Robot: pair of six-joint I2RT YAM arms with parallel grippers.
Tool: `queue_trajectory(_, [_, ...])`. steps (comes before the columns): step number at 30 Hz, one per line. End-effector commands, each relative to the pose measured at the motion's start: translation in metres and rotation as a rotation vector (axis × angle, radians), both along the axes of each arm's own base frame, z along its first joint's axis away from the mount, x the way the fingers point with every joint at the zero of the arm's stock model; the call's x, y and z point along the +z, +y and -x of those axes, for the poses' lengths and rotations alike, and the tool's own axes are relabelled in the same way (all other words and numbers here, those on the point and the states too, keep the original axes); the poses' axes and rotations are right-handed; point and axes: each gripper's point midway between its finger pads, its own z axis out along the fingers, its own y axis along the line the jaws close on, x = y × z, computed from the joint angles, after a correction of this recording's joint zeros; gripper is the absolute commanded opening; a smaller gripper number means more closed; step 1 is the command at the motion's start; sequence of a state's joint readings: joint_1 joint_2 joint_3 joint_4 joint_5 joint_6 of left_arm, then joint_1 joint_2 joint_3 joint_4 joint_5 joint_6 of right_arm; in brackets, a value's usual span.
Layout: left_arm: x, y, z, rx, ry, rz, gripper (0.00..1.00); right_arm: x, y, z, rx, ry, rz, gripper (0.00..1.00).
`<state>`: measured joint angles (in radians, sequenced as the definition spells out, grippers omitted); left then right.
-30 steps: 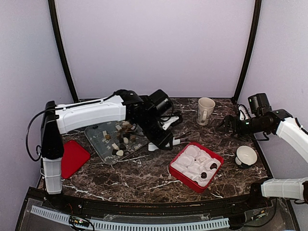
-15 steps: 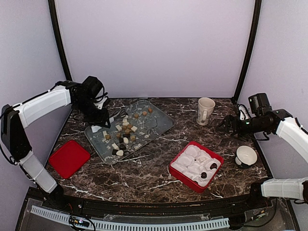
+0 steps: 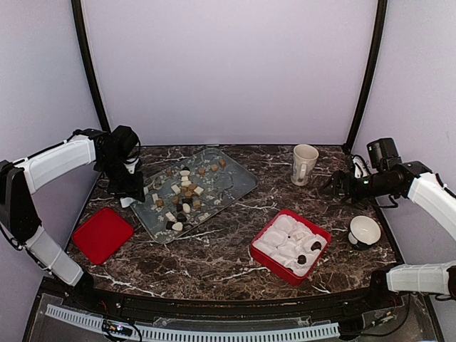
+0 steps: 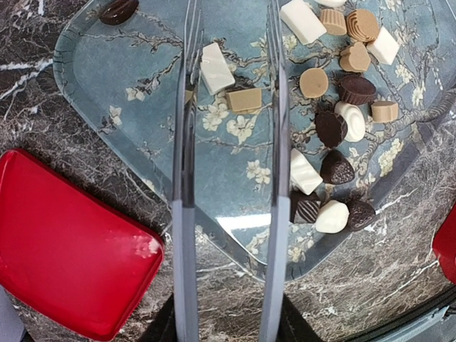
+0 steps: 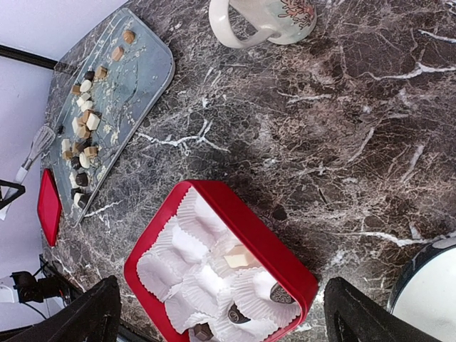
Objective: Pack the chocolate
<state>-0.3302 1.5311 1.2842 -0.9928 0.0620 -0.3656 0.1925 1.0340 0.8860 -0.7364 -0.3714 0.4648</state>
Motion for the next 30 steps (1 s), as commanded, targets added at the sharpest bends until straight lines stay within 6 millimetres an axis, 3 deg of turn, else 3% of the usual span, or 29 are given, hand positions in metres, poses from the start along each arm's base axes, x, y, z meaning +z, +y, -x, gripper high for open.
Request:
queue_trajectory(1, [0.002, 0.009, 0.007, 0.043, 0.006, -0.039, 0.38, 0.008, 0.001, -0.007, 0.006, -0.039, -0.012, 1.0])
queue_trajectory(19, [-0.027, 0.005, 0.005, 0.045, 0.064, -0.041, 0.36, 0.008, 0.002, -0.005, -0.001, -0.035, -0.025, 1.0])
queue_trajectory(30, [-0.039, 0.0, 0.001, -0.009, 0.078, -0.078, 0.28, 0.008, -0.001, -0.001, -0.007, -0.03, -0.01, 1.0])
